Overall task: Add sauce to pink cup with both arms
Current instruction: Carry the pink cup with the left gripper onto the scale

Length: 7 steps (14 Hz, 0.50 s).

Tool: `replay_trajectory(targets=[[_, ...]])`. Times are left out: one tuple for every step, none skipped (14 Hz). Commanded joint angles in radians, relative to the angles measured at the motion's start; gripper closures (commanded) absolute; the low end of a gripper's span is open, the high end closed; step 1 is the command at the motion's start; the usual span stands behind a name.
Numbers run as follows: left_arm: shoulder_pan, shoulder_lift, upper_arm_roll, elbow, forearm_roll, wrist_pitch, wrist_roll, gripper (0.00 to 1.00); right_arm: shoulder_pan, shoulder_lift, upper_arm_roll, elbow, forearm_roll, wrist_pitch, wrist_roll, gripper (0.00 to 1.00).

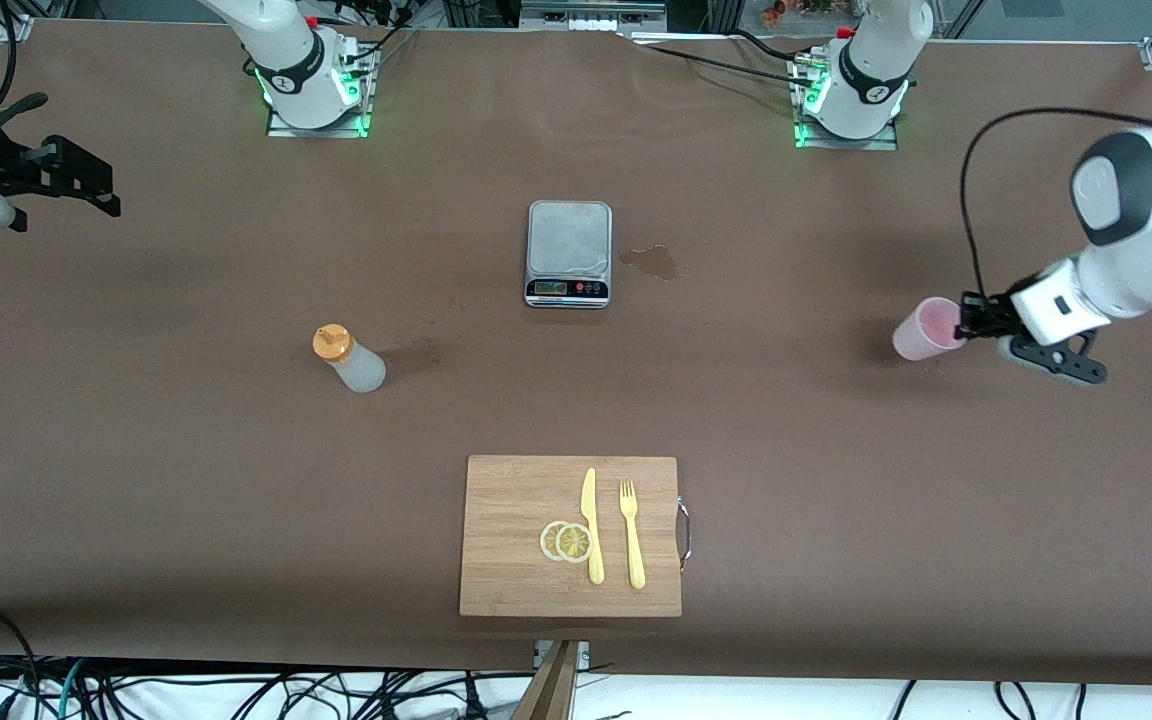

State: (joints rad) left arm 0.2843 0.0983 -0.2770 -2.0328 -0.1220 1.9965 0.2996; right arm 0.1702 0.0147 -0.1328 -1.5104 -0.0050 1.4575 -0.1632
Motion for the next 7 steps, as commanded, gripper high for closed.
replay_trajectory(targets=[[0.004,-0.046,-0.205,-0.014,0.007,-0.054,-0.288,1.0,-0.004,-0.018,0.001,-0.013,0.008,-0.005,-0.013,0.0],[0.004,-0.046,-0.281,-0.014,0.007,-0.053,-0.403,1.0,-0.004,-0.019,0.001,-0.013,0.008,-0.005,-0.013,0.0],[0.003,-0.04,-0.365,-0.014,0.007,-0.048,-0.494,1.0,-0.004,-0.019,-0.001,-0.013,0.008,-0.005,-0.015,0.0],[0.003,-0.031,-0.431,-0.014,0.007,-0.042,-0.572,1.0,-0.004,-0.019,-0.001,-0.013,0.007,-0.005,-0.018,0.0],[0.0,-0.022,-0.491,-0.014,-0.004,-0.025,-0.63,1.0,-0.004,-0.019,-0.001,-0.013,0.008,-0.005,-0.027,0.0],[-0.011,-0.003,-0.552,-0.014,-0.007,0.007,-0.692,1.0,-0.004,-0.019,-0.004,-0.013,0.008,-0.005,-0.028,0.0],[-0.025,0.027,-0.597,-0.015,-0.007,0.051,-0.761,1.0,-0.004,-0.019,-0.007,-0.013,0.008,-0.005,-0.028,0.0]])
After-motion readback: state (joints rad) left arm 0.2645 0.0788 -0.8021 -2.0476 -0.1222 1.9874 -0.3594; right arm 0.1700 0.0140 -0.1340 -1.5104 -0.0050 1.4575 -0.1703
